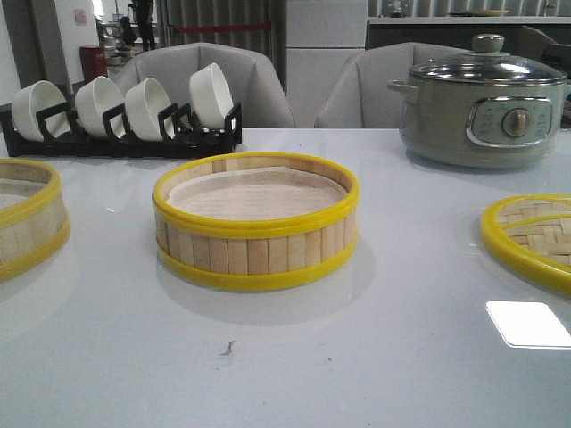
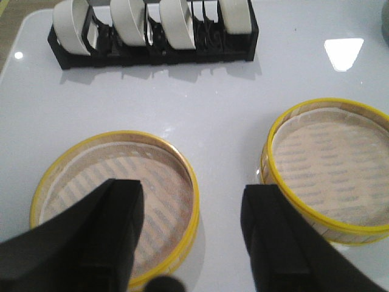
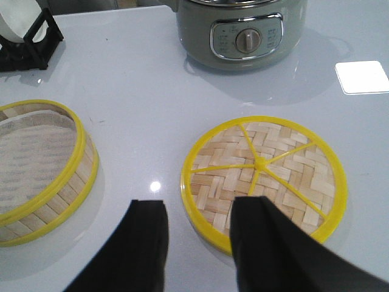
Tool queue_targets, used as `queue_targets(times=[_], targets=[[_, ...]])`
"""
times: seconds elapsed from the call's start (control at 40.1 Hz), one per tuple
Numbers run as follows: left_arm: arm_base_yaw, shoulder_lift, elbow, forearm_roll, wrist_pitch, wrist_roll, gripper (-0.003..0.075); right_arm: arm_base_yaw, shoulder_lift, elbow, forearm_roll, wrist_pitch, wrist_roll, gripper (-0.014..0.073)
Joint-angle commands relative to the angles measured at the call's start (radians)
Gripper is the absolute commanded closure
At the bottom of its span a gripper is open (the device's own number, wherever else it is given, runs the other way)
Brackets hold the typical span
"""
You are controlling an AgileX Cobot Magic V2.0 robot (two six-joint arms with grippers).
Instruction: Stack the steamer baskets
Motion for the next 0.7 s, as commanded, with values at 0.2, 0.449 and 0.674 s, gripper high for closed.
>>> queue_targets(times=[0.2, 0.449, 0.674], targets=[[-0.005, 0.184, -0.035, 0.000, -0.005, 0.012, 0.0276, 0.001, 0.003, -0.037, -0.014, -0.091, -0.010, 0.0223], [-0.005, 0.394, -0.035, 0.000, -0.064, 0.022, 0.0276, 0.001, 0.003, -0.037, -0.014, -0.093, -0.010, 0.0223], [-0.005, 0.537, -0.035, -0.008, -0.131, 0.022, 0.0276, 0.001, 0.003, -0.037, -0.014, -0.093, -0.010, 0.0223]])
